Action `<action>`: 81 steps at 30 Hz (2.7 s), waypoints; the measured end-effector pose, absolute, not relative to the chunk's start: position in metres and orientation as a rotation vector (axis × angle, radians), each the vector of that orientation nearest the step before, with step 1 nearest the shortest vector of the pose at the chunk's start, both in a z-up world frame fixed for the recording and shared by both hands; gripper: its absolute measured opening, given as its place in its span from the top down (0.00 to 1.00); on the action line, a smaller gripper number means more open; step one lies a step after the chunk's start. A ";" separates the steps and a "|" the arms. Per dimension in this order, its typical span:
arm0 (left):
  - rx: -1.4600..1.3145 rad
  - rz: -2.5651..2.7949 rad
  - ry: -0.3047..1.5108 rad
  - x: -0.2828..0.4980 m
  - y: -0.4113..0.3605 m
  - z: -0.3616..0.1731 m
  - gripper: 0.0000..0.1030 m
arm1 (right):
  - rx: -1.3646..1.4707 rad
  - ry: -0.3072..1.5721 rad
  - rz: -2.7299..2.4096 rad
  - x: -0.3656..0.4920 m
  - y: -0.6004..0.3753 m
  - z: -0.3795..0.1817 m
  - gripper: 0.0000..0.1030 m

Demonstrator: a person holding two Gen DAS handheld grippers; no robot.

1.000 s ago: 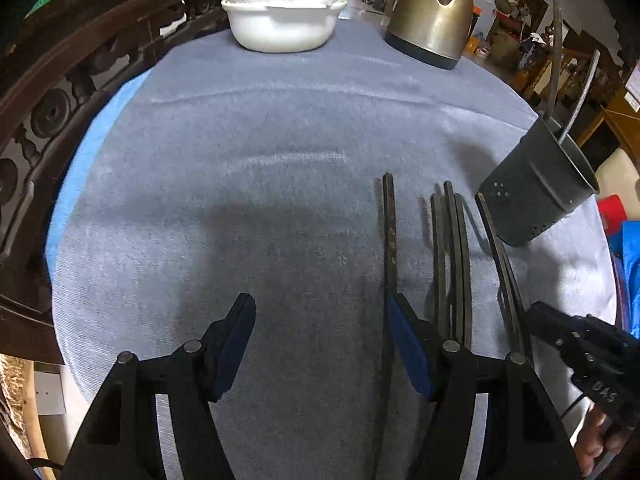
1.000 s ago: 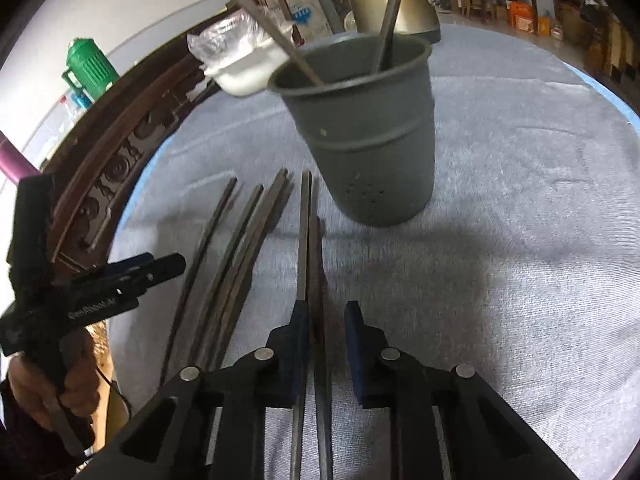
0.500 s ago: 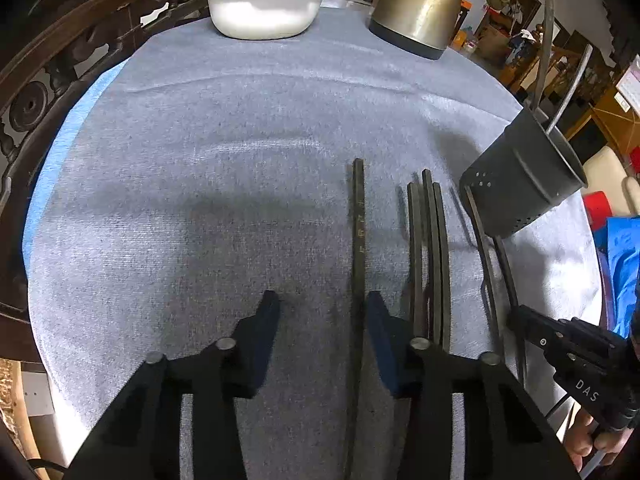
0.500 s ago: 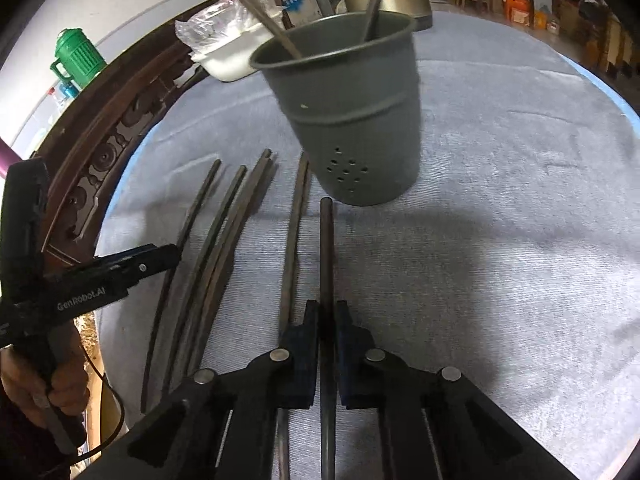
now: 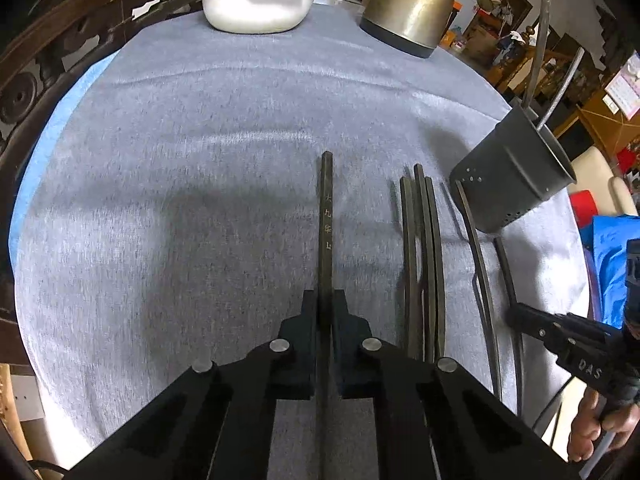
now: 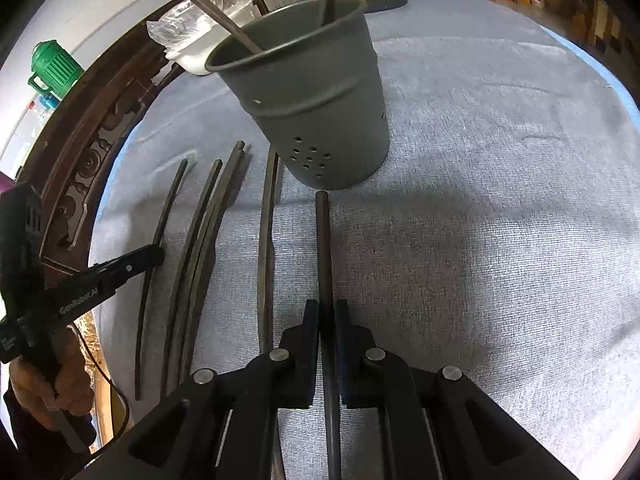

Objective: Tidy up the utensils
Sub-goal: 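Close the right gripper on a chopstick while the left gripper grasps another, then lift the held chopsticks with both grippers toward the grey cup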

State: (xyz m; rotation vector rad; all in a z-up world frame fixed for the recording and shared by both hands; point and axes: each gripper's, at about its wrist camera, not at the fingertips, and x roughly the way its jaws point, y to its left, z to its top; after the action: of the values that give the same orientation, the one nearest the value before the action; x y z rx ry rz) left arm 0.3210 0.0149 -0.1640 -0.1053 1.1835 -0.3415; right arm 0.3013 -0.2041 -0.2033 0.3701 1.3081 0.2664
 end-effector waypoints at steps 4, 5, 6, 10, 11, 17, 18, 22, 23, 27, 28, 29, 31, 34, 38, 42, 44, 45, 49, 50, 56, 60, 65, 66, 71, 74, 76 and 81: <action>-0.138 -0.348 1.209 0.307 0.026 -0.162 0.93 | 0.388 1.313 0.267 0.303 -0.205 -0.203 0.90; -0.145 -0.354 1.217 0.302 0.030 -0.162 0.93 | 0.391 1.313 0.267 0.303 -0.206 -0.204 0.90; -0.149 -0.358 1.224 0.300 0.030 -0.163 0.93 | 0.393 1.314 0.268 0.303 -0.206 -0.204 0.90; -0.159 -0.365 1.251 0.294 0.038 -0.160 0.93 | 0.381 1.330 0.270 0.307 -0.205 -0.204 0.90; -0.158 -0.362 1.253 0.296 0.040 -0.159 0.93 | 0.378 1.340 0.268 0.309 -0.204 -0.204 0.90; -0.146 -0.344 1.246 0.314 0.038 -0.152 0.70 | 0.319 1.370 0.245 0.330 -0.190 -0.201 0.89; -0.141 -0.341 1.246 0.318 0.037 -0.152 0.70 | 0.310 1.370 0.242 0.333 -0.187 -0.201 0.89; -0.124 -0.330 1.253 0.344 0.027 -0.154 0.70 | 0.294 1.371 0.222 0.346 -0.181 -0.202 0.89; -0.121 -0.328 1.255 0.347 0.026 -0.155 0.70 | 0.291 1.369 0.220 0.349 -0.179 -0.201 0.89; -0.109 -0.325 1.261 0.351 0.025 -0.155 0.70 | 0.316 1.338 0.223 0.354 -0.177 -0.202 0.89; -0.105 -0.328 1.261 0.353 0.024 -0.155 0.70 | 0.315 1.329 0.227 0.355 -0.177 -0.203 0.90; -0.102 -0.329 1.257 0.353 0.024 -0.155 0.70 | 0.311 1.322 0.232 0.355 -0.177 -0.203 0.90; -0.090 -0.319 1.250 0.354 0.025 -0.156 0.86 | 0.310 1.309 0.241 0.355 -0.178 -0.202 0.92; -0.124 -0.330 1.250 0.355 0.033 -0.158 0.93 | 0.315 1.286 0.254 0.348 -0.182 -0.199 0.93; -0.162 -0.323 1.211 0.349 0.043 -0.151 0.94 | 0.295 1.222 0.282 0.330 -0.187 -0.180 0.93; -0.189 -0.332 1.135 0.335 0.049 -0.129 0.94 | 0.278 1.143 0.304 0.320 -0.194 -0.157 0.93; -0.192 -0.334 1.089 0.328 0.052 -0.113 0.94 | 0.272 1.098 0.310 0.315 -0.197 -0.144 0.93; -0.193 -0.334 1.069 0.326 0.052 -0.106 0.94 | 0.272 1.081 0.313 0.314 -0.198 -0.140 0.93; -0.194 -0.338 0.960 0.309 0.054 -0.071 0.94 | 0.277 0.985 0.332 0.308 -0.201 -0.118 0.93; -0.196 -0.341 0.940 0.308 0.053 -0.065 0.94 | 0.284 0.955 0.338 0.306 -0.203 -0.112 0.93; -0.197 -0.364 0.788 0.288 0.045 -0.020 0.94 | 0.356 0.773 0.368 0.290 -0.219 -0.079 0.93; -0.193 -0.366 0.704 0.274 0.044 0.002 0.95 | 0.393 0.688 0.367 0.284 -0.224 -0.064 0.93; -0.188 -0.376 0.643 0.267 0.039 0.021 0.95 | 0.422 0.619 0.344 0.280 -0.231 -0.050 0.93; -0.190 -0.379 0.636 0.266 0.039 0.024 0.95 | 0.429 0.607 0.337 0.279 -0.234 -0.046 0.93; -0.198 -0.396 0.590 0.266 0.030 0.044 0.95 | 0.458 0.539 0.309 0.282 -0.244 -0.030 0.93; -0.199 -0.407 0.568 0.268 0.021 0.051 0.95 | 0.480 0.497 0.294 0.285 -0.251 -0.019 0.93; -0.199 -0.417 0.554 0.270 0.014 0.058 0.95 | 0.497 0.471 0.284 0.289 -0.254 -0.012 0.93; -0.207 -0.440 0.500 0.275 -0.001 0.079 0.95 | 0.534 0.395 0.242 0.298 -0.261 0.006 0.93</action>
State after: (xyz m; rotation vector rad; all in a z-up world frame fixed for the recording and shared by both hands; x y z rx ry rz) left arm 0.2751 -0.0011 0.0794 -0.2072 0.5004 -0.4400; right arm 0.2977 -0.2607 0.0059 0.5341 0.3955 0.2420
